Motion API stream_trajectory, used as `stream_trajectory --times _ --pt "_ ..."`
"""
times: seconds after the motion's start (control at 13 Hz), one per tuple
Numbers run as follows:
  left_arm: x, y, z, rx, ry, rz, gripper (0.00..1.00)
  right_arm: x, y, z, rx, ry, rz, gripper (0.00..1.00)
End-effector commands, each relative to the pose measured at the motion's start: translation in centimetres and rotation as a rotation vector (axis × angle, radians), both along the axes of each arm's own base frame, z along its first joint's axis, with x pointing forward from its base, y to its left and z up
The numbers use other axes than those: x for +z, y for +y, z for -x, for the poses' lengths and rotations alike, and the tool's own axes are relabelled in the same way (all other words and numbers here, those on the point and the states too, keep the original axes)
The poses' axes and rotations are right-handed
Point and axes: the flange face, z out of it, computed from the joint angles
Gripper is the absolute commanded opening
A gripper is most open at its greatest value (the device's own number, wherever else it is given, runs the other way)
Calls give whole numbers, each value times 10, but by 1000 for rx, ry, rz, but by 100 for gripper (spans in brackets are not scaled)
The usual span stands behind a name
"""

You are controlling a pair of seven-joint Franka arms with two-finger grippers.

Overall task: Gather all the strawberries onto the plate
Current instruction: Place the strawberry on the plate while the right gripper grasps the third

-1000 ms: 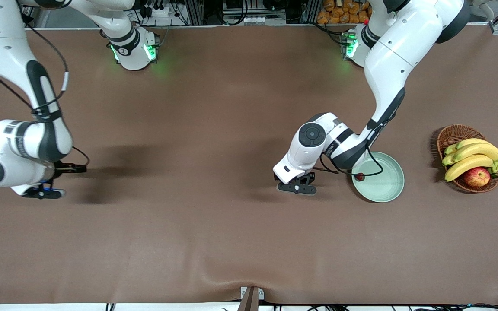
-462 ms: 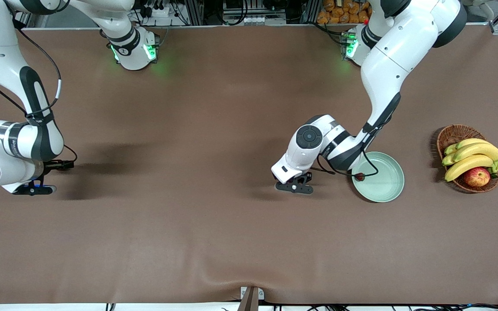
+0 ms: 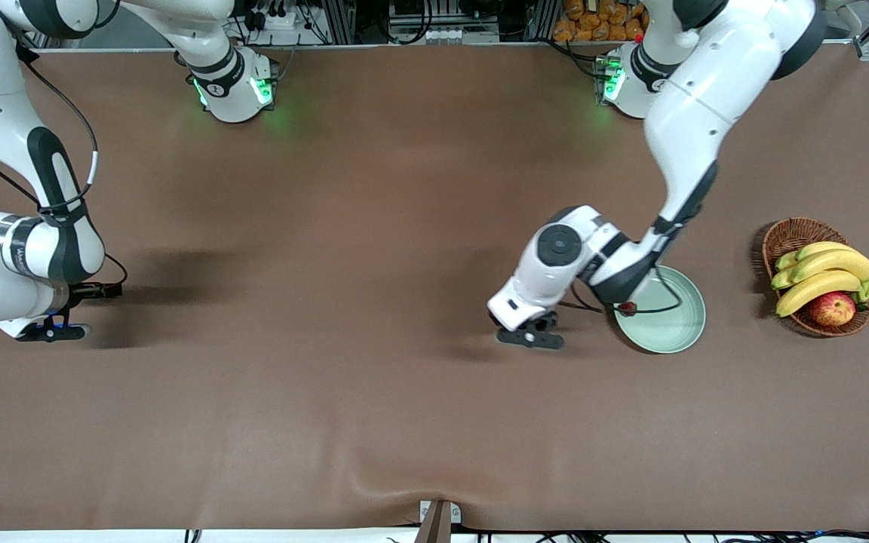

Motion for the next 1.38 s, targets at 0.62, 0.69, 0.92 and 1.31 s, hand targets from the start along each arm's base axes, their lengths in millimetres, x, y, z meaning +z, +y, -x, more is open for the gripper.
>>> stream_trajectory --times 0.62,0.69,0.92,1.31 --pt "38 224 1 -107 134 -134 0 -7 8 0 44 23 -15 15" --pt "34 233 0 -111 141 -131 4 -6 12 -2 50 22 -15 10" --pt "27 255 1 -120 158 -131 64 28 61 -32 102 -47 -3 1" --pt "44 236 0 -78 136 -107 100 60 211 -50 -57 -109 -106 0"
